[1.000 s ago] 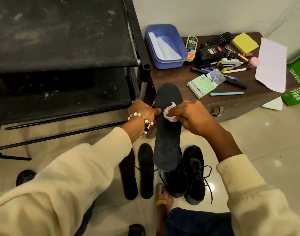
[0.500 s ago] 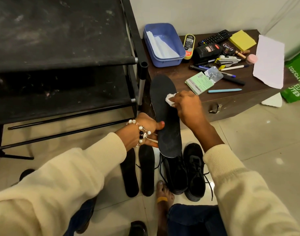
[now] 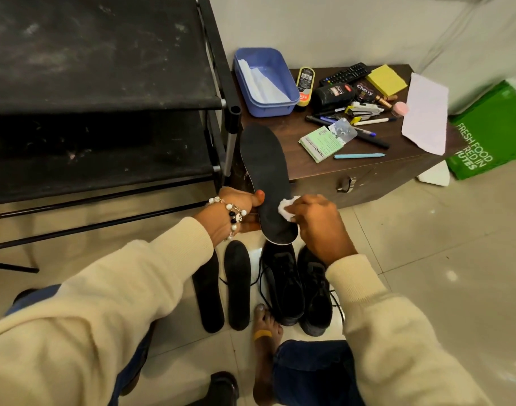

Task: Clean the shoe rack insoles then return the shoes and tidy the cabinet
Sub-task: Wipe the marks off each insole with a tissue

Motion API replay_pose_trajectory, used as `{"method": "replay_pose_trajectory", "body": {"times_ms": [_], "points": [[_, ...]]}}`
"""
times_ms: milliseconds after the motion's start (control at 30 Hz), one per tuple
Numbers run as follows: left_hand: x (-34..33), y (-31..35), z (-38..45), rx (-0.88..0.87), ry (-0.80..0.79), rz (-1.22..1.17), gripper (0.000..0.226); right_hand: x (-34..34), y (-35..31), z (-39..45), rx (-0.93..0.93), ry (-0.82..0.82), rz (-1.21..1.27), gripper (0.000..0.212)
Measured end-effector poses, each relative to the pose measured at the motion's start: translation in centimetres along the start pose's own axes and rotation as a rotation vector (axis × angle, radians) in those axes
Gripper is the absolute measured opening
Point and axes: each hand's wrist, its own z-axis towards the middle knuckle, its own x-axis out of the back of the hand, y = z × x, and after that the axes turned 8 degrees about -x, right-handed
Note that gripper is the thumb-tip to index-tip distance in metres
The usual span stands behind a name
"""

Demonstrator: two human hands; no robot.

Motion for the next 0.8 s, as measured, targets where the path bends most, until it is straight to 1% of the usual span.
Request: {"method": "replay_pose_trajectory", "body": {"times_ms": [67, 133, 233, 300, 400, 467, 533, 600, 633, 667, 767, 800], "points": [[0.1, 0.2, 0.1, 0.009, 0.005, 0.012, 0.014, -0.1, 0.1, 0.0, -0.056, 0.039, 0.003, 0.033], [0.4, 0.3, 0.5, 0.011, 0.01, 0.047, 0.021, -0.3, -0.6, -0.1, -0.009, 0.047, 0.024, 0.031], [0.5, 0.5, 1.0, -0.001, 0.034, 0.105, 0.023, -0.7, -1.1, 0.1, 0.053, -0.015, -0.017, 0.035], [0.4, 0.5, 1.2, -0.006, 0.042, 0.129, 0.021, -0.7, -1.0, 0.6, 0.016, -0.03, -0.011, 0.035], [0.5, 0.4, 1.7, -0.024, 0.046, 0.138, 0.019, -0.4, -0.8, 1.2, -0.064, 0.003, -0.004, 0.035], [0.6, 0.5, 1.8, -0.04, 0.054, 0.135, 0.018, -0.3, -1.6, 1.0, -0.018, -0.034, -0.058, 0.037], [0.6, 0.7, 1.8, -0.061, 0.083, 0.145, 0.018, -0.5, -3.0, 0.4, 0.082, -0.106, -0.083, 0.04], [0.6, 0.9, 1.9, -0.078, 0.117, 0.178, 0.019, -0.8, -3.7, 0.1, 0.163, -0.128, -0.12, 0.042], [0.7, 0.9, 1.9, -0.087, 0.134, 0.187, 0.019, -0.7, -3.5, 0.4, 0.155, -0.125, -0.131, 0.043], [0.7, 0.9, 2.0, -0.097, 0.142, 0.186, 0.02, -0.5, -3.1, 0.9, 0.108, -0.127, -0.136, 0.043], [0.7, 0.8, 2.0, -0.111, 0.137, 0.179, 0.022, 0.3, -1.4, 1.9, -0.104, -0.099, -0.107, 0.041], [0.7, 0.8, 2.0, -0.111, 0.135, 0.185, 0.022, 0.3, -1.1, 1.9, -0.134, -0.069, -0.09, 0.04]]}}
